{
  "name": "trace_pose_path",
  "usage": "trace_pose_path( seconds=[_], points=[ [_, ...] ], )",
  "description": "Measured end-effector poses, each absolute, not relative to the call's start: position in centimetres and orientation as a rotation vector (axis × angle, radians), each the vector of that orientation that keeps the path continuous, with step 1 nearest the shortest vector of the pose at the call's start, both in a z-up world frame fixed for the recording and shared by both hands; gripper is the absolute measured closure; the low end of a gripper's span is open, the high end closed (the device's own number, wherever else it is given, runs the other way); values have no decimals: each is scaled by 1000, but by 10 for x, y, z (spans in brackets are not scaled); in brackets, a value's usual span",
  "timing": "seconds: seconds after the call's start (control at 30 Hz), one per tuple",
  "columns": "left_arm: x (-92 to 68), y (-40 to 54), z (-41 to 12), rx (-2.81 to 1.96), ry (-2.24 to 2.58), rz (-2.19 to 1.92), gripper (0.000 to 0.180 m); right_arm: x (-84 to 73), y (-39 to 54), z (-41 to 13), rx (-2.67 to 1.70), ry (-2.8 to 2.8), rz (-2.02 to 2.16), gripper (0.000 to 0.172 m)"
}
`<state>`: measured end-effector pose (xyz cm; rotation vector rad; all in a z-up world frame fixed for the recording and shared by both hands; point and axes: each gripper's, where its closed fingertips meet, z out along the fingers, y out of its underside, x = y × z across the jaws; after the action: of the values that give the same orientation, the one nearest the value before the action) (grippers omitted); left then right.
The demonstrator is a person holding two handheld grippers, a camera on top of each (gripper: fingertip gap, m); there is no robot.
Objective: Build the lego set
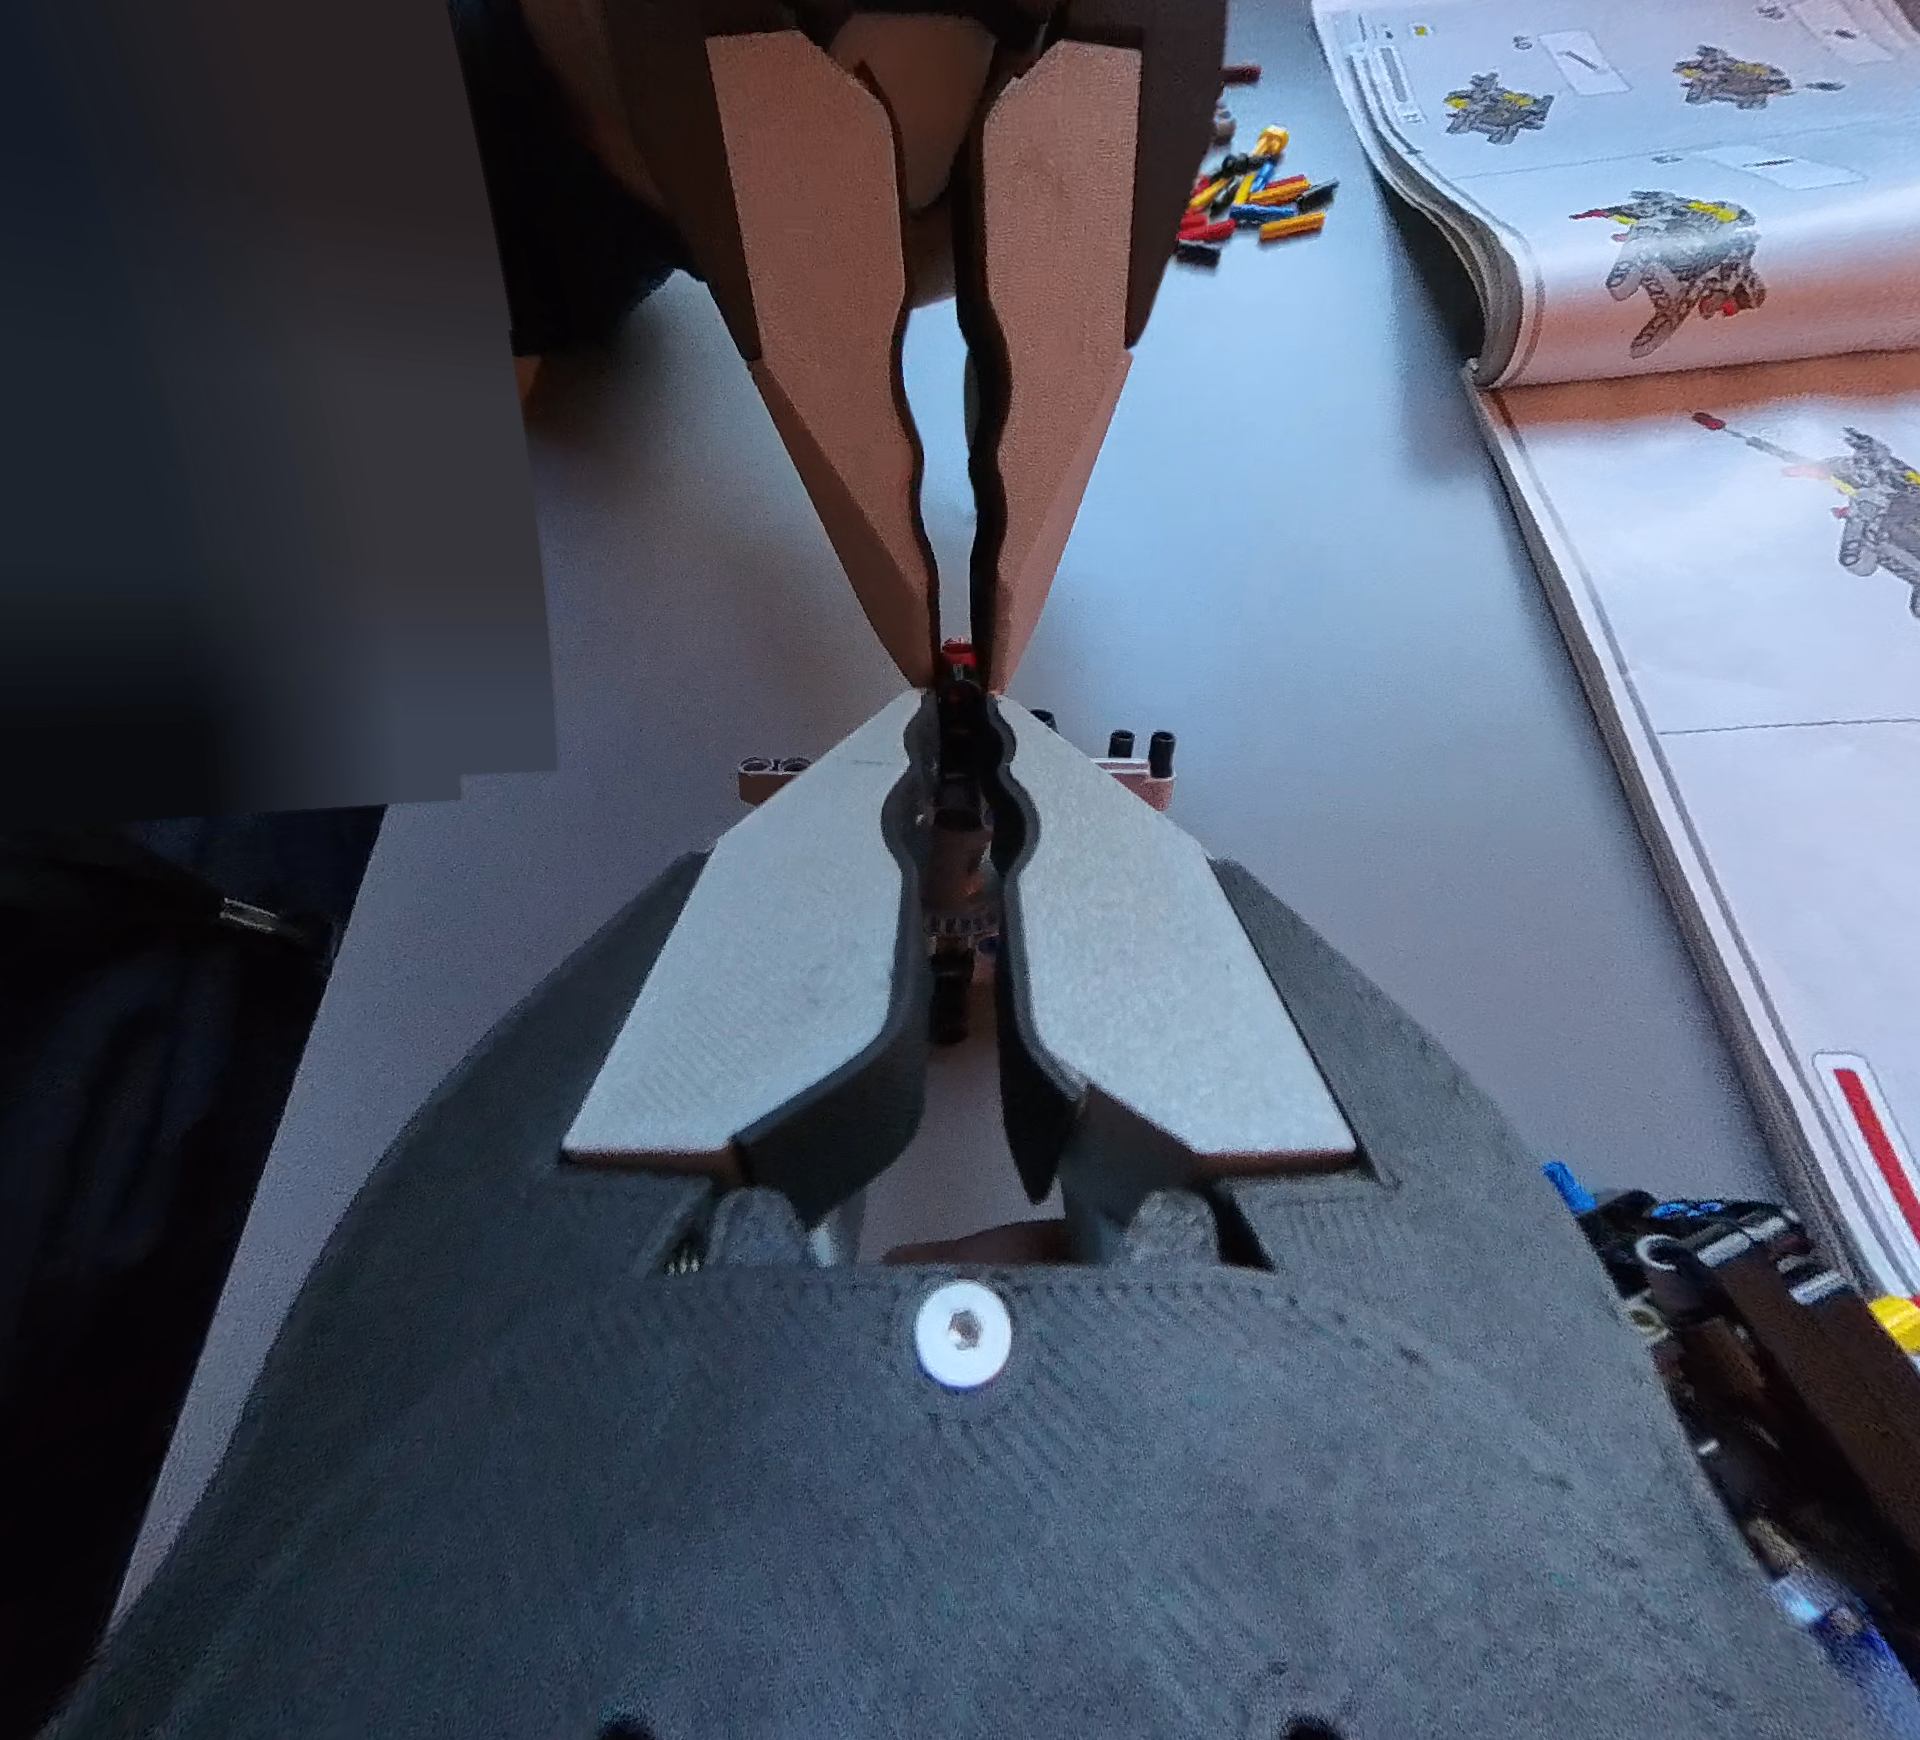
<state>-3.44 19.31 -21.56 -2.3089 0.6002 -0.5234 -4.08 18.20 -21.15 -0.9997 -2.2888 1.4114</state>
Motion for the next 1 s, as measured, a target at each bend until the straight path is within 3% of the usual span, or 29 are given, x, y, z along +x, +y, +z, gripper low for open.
trace_pose_path(
  seconds=[0.4,0.63,1.0],
  points=[
    [-55,201,-191,-2130,471,-682,170,-53,205,-188,-1266,-2048,1864,167],
    [-45,201,-197,-2125,492,-745,177,-52,206,-189,-1281,-2033,1922,167],
    [-46,202,-198,-2121,464,-786,172,-49,204,-192,-1255,-2067,1907,167]
  ],
)
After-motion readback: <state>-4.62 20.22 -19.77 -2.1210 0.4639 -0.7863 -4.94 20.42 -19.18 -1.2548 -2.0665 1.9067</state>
